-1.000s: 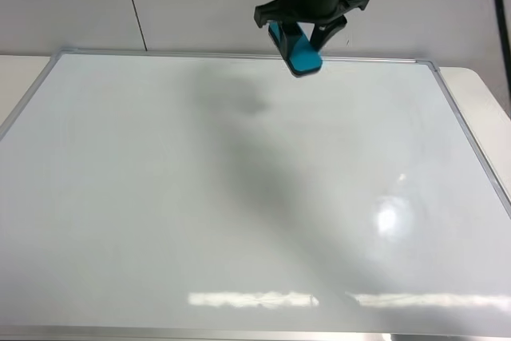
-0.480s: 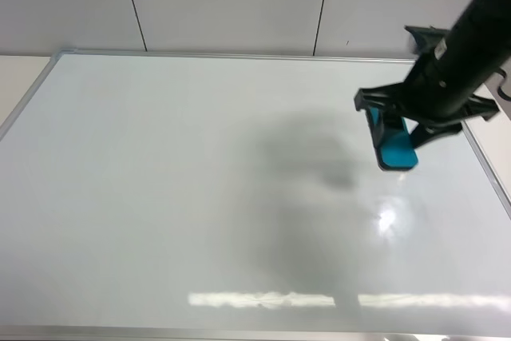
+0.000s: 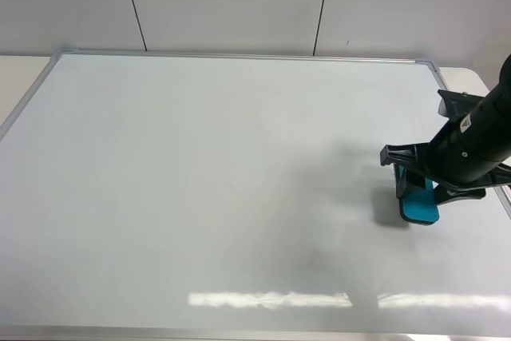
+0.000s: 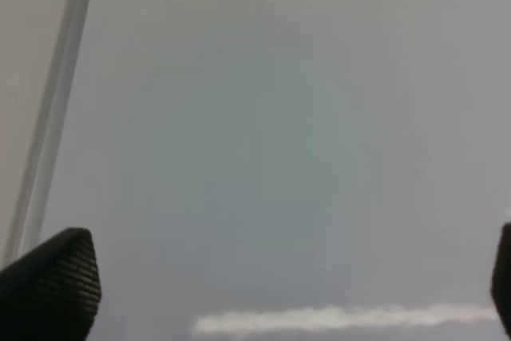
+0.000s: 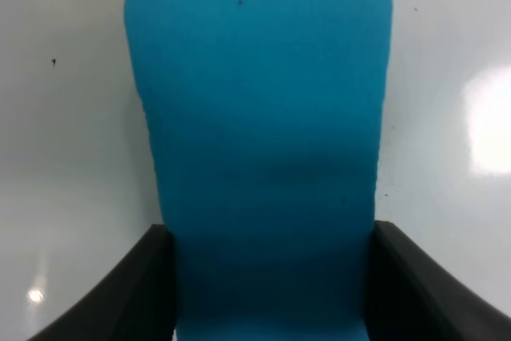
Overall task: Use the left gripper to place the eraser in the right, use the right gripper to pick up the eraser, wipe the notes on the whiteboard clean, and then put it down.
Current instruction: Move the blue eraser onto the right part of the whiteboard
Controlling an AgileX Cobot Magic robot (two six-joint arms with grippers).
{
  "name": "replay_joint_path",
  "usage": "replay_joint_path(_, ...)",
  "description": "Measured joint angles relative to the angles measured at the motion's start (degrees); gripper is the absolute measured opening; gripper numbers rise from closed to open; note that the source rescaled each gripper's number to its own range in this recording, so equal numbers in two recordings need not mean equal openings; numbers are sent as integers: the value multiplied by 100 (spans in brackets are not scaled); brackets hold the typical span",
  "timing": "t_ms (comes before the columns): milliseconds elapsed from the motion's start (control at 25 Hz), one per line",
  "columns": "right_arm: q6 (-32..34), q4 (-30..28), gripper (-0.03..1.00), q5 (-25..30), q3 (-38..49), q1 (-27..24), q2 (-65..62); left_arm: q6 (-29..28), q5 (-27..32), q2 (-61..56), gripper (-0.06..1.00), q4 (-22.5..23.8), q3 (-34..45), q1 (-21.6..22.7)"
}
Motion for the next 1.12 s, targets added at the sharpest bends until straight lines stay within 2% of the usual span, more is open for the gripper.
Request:
replay_joint_path(400,16,-103,3,270,27,100,738,0,0,0,100,0,0,0)
replay_joint_path(880,-140,-132,3,226,27,180,916,0,0,0,100,0,0,0)
replay_joint_path(920,-187,-132,8,206,27,180,898,0,0,0,100,0,0,0)
replay_joint_path(960,-252,-132,20,181,27,180,868,0,0,0,100,0,0,0)
replay_joint_path(1040,-359,-132,58,118,27,180,738,0,0,0,100,0,0,0)
replay_joint_path(1080,-409,-132,73,71,27,180,612,0,0,0,100,0,0,0)
replay_joint_path(1120,-432,-132,83,9,27,180,457,0,0,0,100,0,0,0)
